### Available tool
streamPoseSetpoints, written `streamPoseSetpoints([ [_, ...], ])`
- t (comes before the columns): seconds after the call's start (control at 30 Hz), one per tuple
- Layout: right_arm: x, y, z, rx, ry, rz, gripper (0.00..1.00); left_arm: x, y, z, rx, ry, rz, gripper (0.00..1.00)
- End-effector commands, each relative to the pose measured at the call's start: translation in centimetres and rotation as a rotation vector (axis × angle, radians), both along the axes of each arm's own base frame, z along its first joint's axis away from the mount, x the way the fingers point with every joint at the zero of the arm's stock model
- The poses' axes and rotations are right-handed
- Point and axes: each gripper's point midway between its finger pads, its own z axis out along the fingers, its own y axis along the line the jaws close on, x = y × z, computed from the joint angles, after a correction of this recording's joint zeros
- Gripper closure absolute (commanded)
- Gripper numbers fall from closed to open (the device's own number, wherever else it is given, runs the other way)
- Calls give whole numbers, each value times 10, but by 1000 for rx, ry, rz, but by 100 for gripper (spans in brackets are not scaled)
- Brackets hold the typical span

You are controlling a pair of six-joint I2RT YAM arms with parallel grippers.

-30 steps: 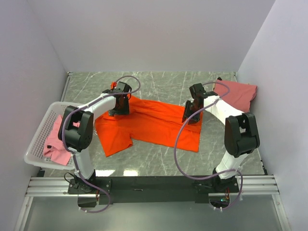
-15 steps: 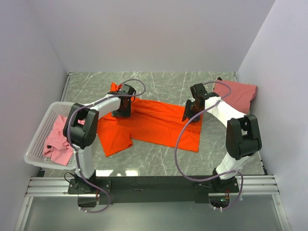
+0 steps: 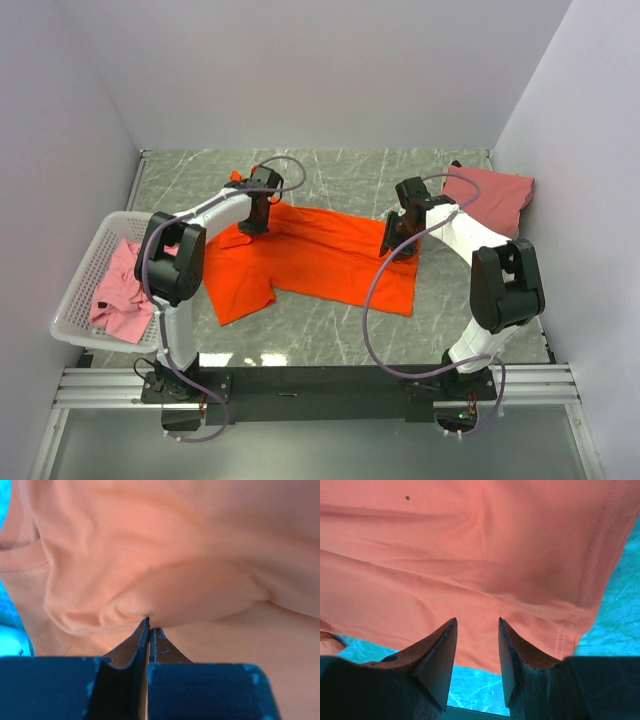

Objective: Fold and stack the t-shirts
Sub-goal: Fold the tshirt

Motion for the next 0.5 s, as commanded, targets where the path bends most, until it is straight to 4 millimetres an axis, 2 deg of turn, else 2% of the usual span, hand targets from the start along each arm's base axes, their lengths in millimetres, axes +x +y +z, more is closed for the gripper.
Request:
streamPoseSetpoints([
  [0.0, 1, -2, 11, -13, -44, 7, 54, 14, -15, 38, -93, -14, -82, 96],
  [0.03, 0, -3, 9, -14, -40, 5, 54, 18, -25, 47, -161, -7, -106, 96],
  [0.1, 0, -2, 8, -12, -38, 8, 54, 14, -19, 41, -210, 70, -98, 95],
  [0.13, -1, -2, 8, -13, -36, 9, 54, 20, -19, 45, -237, 70, -93, 92],
  [0.2, -1, -3, 8, -15, -34, 14, 54, 25, -6, 38, -255, 89, -52, 87],
  [0.3, -3, -3, 6, -19, -27, 20, 54, 36, 13, 35, -230, 65, 7, 63],
  [0.33, -4, -3, 6, -17, -24, 21, 54, 40, 17, 36, -223, 52, 19, 46],
  [0.4, -6, -3, 4, -14, -16, 26, 54, 49, 28, 42, -171, 21, 48, 33],
  [0.47, -7, -2, 3, -10, -15, 29, 54, 53, 39, 44, -113, 4, 78, 29],
])
